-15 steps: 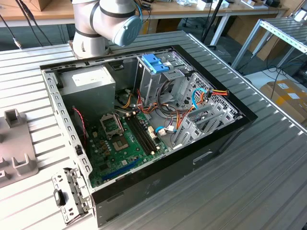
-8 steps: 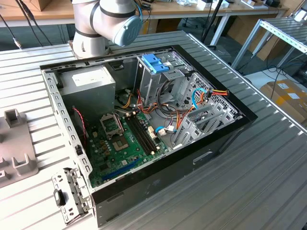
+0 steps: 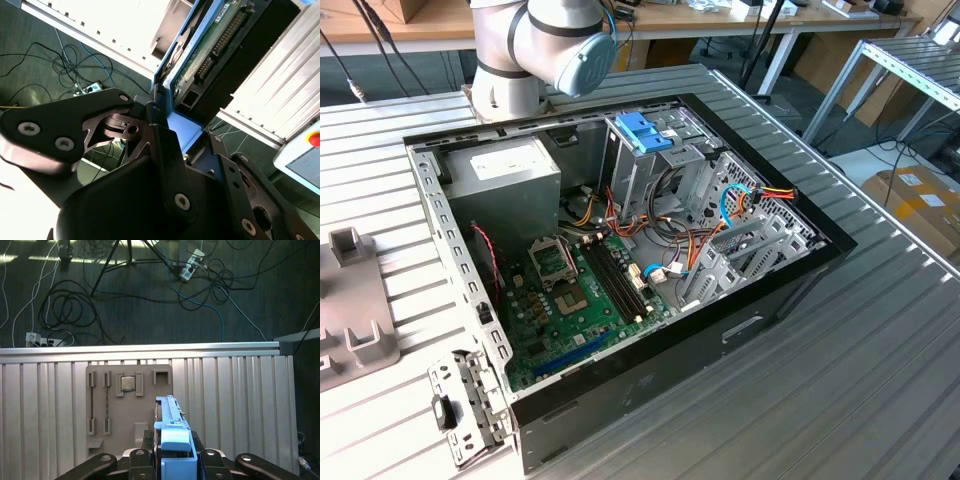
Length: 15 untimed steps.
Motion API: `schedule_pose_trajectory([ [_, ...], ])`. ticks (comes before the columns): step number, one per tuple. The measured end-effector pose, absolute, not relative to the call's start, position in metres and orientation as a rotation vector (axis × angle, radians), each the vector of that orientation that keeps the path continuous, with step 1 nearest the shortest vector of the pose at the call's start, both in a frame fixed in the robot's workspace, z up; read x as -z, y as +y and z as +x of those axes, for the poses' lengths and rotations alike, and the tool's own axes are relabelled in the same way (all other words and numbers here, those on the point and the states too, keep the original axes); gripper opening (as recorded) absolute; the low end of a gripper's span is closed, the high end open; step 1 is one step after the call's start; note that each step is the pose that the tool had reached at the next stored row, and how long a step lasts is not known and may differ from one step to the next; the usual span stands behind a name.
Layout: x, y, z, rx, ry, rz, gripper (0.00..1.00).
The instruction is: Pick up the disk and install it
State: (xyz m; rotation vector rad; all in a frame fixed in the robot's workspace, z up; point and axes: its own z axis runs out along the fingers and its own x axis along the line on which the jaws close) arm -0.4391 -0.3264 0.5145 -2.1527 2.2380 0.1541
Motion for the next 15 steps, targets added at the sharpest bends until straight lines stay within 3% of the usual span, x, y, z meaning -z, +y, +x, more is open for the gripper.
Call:
schedule_pose_trajectory([
  [15,-0.5145,-0.3278,-0.4367,-0.154,2.238,-2.153,0.37],
])
